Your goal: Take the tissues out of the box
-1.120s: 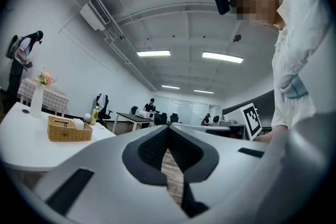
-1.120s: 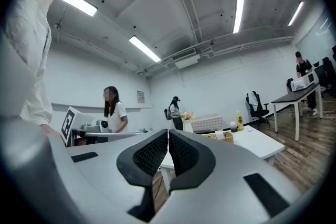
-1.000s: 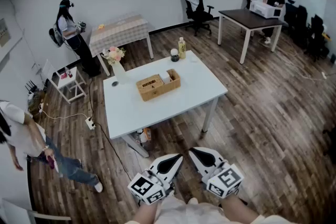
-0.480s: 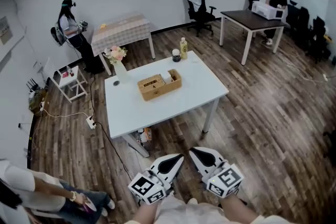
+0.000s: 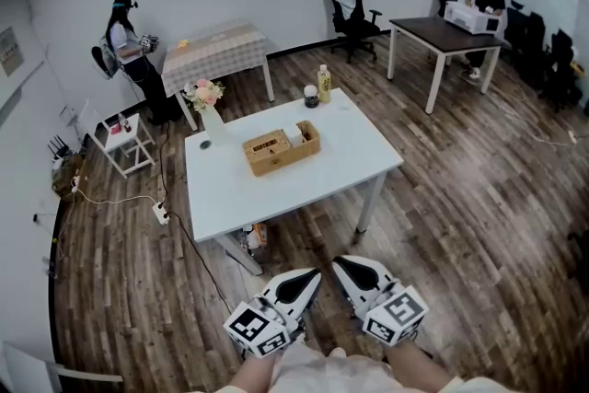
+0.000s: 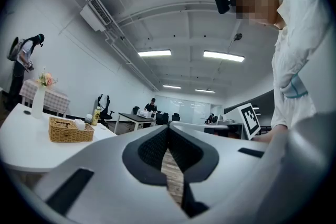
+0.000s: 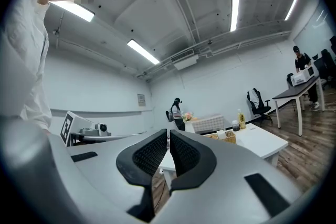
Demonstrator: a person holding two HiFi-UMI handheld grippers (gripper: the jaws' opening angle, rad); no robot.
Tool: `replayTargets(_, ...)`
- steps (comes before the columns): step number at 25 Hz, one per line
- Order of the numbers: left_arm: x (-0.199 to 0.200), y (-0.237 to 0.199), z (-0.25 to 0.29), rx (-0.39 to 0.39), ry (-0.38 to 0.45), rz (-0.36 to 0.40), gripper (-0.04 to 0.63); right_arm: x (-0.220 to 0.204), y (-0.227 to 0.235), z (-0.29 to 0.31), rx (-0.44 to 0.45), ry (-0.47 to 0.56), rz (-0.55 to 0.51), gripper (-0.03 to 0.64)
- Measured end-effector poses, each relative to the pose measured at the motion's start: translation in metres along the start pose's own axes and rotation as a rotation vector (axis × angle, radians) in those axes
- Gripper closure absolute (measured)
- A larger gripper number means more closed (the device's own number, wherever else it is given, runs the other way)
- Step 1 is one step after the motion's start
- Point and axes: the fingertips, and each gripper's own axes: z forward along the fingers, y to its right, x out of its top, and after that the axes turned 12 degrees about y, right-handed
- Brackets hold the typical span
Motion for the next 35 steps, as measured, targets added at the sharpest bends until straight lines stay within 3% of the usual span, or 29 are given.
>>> replayTargets(21,-0.002,-0.032,0.022,0.004,0.008,0.000,0.594,-0.002,0.027,0.028,0.004,0.001,0.016,0.577)
replayTargets(35,0.011,-0.169,0.057,-0.011,0.018,-0.028,0.594,-0.034,0.090,0.146,-0.034,-0.013,0.023,0.576)
